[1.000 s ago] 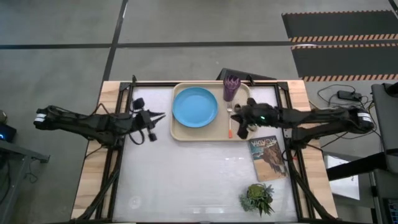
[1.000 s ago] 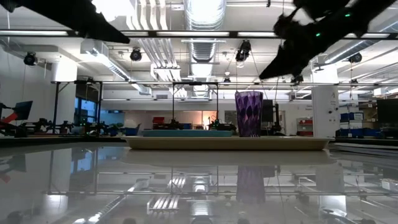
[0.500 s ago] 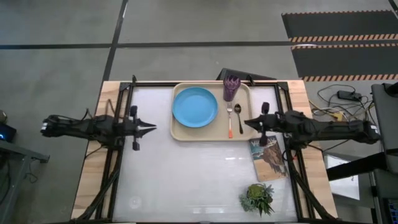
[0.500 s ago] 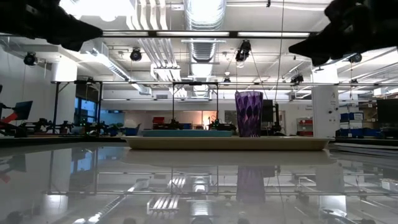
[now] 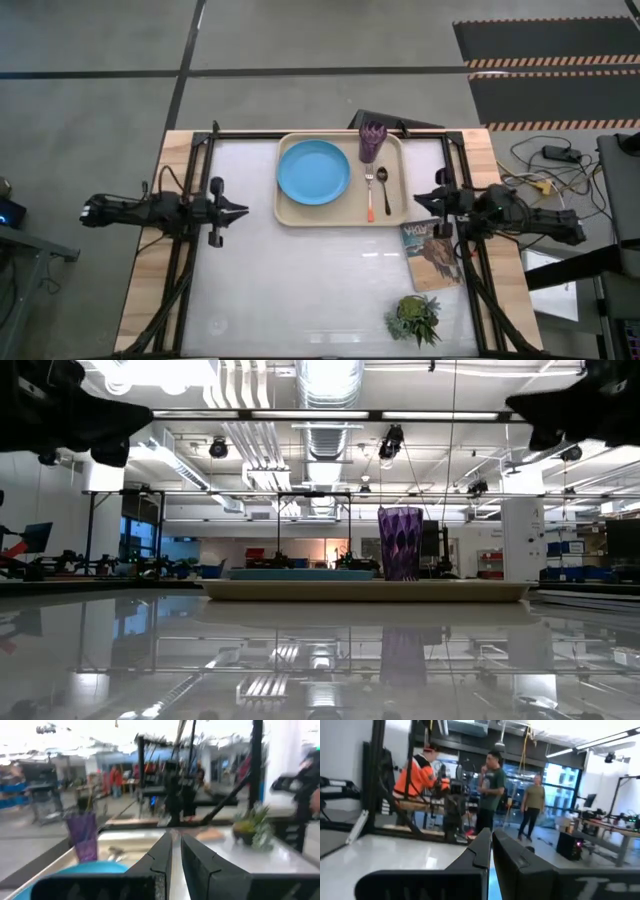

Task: Pick and place plate/cup/fork/spoon on tray
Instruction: Return to Home Position

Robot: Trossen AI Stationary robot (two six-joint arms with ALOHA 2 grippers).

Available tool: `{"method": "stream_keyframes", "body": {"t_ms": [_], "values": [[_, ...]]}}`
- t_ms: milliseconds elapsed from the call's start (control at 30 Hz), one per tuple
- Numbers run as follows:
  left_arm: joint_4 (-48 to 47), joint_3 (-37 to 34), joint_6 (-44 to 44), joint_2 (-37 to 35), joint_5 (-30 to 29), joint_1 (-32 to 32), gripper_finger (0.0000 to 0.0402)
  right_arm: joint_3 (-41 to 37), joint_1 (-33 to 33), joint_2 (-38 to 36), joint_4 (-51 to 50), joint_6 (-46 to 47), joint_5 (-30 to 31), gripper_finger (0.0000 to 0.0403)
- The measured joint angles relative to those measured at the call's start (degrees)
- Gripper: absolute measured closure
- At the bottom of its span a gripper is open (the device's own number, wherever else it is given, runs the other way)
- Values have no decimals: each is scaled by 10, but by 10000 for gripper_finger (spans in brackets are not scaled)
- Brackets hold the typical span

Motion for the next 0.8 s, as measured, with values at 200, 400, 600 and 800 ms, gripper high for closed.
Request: {"method": "stream_keyframes", "body": {"t_ms": [200,400,600,800], "values": [[45,-25,-15,1,16,0,379,-20,-1,-14,19,-25,7,394],[48,-25,-10,11,-27,0,379,-27,0,-14,24,-25,-38,394],[48,-25,-11,24,-45,0,379,-27,-1,-5,-5,22,-50,394],[47,-25,-11,35,-47,0,379,-27,0,12,-42,26,-42,394]]}}
